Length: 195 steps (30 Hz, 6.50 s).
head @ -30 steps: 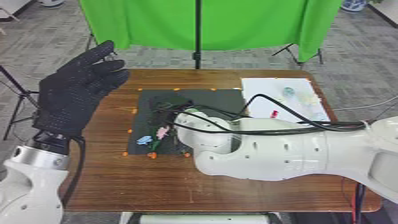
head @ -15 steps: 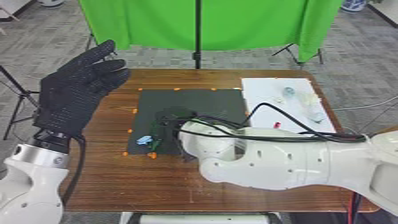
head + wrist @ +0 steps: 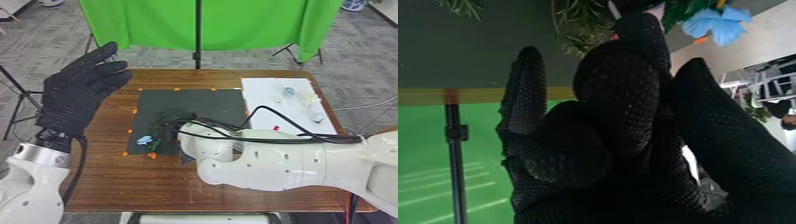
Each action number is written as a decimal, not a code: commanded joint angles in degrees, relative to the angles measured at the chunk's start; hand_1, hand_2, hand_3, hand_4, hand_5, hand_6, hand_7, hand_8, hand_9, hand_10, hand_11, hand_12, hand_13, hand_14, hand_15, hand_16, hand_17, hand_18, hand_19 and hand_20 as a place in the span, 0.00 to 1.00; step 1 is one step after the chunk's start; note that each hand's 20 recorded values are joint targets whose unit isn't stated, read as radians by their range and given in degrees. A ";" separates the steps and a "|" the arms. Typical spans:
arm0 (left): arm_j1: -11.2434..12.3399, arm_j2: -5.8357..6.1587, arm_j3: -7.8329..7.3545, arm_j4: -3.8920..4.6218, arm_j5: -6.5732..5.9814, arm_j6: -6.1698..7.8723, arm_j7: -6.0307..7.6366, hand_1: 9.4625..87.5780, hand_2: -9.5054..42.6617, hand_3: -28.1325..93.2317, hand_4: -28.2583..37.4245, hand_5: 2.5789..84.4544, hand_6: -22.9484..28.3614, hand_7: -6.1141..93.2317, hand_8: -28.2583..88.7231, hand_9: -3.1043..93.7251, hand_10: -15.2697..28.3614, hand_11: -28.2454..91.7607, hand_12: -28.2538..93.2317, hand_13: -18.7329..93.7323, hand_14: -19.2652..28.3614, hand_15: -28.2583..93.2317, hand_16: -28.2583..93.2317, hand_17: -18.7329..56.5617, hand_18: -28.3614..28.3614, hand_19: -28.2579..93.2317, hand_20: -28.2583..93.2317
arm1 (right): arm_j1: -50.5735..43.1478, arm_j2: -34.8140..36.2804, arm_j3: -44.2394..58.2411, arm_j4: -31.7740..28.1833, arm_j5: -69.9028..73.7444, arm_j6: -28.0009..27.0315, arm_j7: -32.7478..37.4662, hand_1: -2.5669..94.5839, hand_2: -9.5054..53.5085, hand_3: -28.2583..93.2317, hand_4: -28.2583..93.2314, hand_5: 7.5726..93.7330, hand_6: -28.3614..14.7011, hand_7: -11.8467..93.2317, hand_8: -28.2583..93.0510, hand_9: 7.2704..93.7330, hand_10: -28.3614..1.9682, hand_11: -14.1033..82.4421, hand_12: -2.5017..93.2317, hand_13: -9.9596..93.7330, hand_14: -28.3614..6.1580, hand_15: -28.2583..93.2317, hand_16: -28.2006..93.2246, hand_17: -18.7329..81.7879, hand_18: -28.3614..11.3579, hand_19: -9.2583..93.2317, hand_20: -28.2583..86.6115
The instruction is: Arrange flowers
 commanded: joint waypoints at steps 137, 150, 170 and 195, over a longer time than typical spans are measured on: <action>9.89 -3.71 -2.82 -2.09 0.61 3.94 0.64 0.18 0.32 0.87 0.08 0.43 0.64 0.22 0.16 0.38 0.85 0.48 0.33 0.37 1.00 0.65 0.16 0.09 0.92 0.66 0.42 | -31.59 28.38 48.96 2.11 3.14 -0.31 35.35 0.38 0.11 0.79 0.07 0.45 0.55 0.20 0.15 0.76 0.18 0.31 0.16 0.92 0.52 0.71 0.35 0.75 0.23 0.94 0.00; 7.81 -3.70 -2.28 -1.38 0.70 3.09 -1.10 0.18 0.32 0.87 0.08 0.43 0.64 0.22 0.16 0.38 0.85 0.49 0.33 0.37 1.00 0.66 0.16 0.09 0.92 0.66 0.42 | -31.56 28.72 44.22 3.40 -1.13 3.99 34.00 0.52 0.01 0.83 0.04 0.67 0.54 0.23 0.14 0.75 0.46 0.28 0.14 0.96 0.60 0.60 0.35 0.78 0.33 0.91 0.00; 9.28 -3.62 -3.16 -2.23 0.99 3.45 -0.16 0.19 0.32 0.87 0.09 0.43 0.64 0.22 0.16 0.38 0.85 0.49 0.33 0.38 1.00 0.66 0.16 0.10 0.92 0.66 0.42 | -30.41 30.39 40.99 -3.89 -14.94 13.82 31.41 0.66 0.00 0.80 0.00 0.91 0.69 0.30 0.27 1.00 0.67 0.24 0.29 1.00 0.75 0.60 0.38 0.82 0.47 0.97 0.00; 5.97 -1.81 -2.72 -1.92 0.86 2.81 0.35 0.19 0.32 0.87 0.10 0.43 0.64 0.22 0.16 0.38 0.85 0.49 0.33 0.38 1.00 0.66 0.16 0.11 0.93 0.68 0.43 | -11.23 1.88 21.26 -1.67 -8.09 9.36 11.34 0.64 0.00 0.82 0.00 0.89 0.71 0.31 0.27 1.00 0.70 0.25 0.30 1.00 0.76 0.62 0.38 0.77 0.41 1.00 0.11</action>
